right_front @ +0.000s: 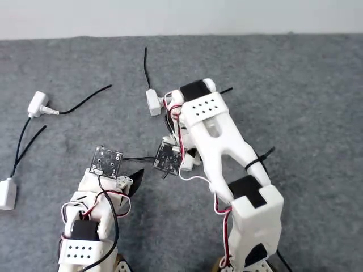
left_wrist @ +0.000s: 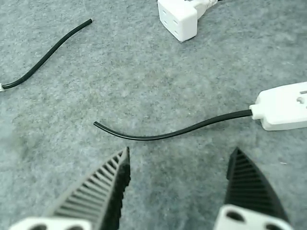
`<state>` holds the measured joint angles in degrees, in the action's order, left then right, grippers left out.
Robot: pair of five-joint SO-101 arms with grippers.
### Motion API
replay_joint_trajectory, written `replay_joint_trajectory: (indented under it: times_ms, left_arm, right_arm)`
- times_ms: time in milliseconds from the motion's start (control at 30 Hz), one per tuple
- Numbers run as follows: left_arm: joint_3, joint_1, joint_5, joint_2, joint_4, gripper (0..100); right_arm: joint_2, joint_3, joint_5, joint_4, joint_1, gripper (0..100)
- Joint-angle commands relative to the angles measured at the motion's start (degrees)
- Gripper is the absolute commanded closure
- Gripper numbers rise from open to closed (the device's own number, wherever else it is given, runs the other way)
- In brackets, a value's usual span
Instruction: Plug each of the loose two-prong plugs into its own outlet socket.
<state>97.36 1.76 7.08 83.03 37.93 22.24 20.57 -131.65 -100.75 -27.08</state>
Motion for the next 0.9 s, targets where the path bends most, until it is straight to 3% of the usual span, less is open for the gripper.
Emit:
replay_joint_trajectory:
  times_ms: [0,167,567,867]
  left_arm:
    - [-0.57,0.35,0.26,0.09,0.35,68]
    - [-0.57,0.35,0.26,0.09,0.35,68]
    - [-0.57,0.26,0.26,0.09,0.35,68]
    - [-0.57,0.35,0.26,0.09,0.35,68]
  right_arm:
    - [0.13,4.84,-1.58,-2.15,0.22,99.0]
    - [0.48,7.30,4.92,-2.07,-0.13,99.0]
    - [0.75,11.16,31.91,1.63,-3.56,98.9]
    - [0.31,11.08,24.62,-2.07,-1.71,98.9]
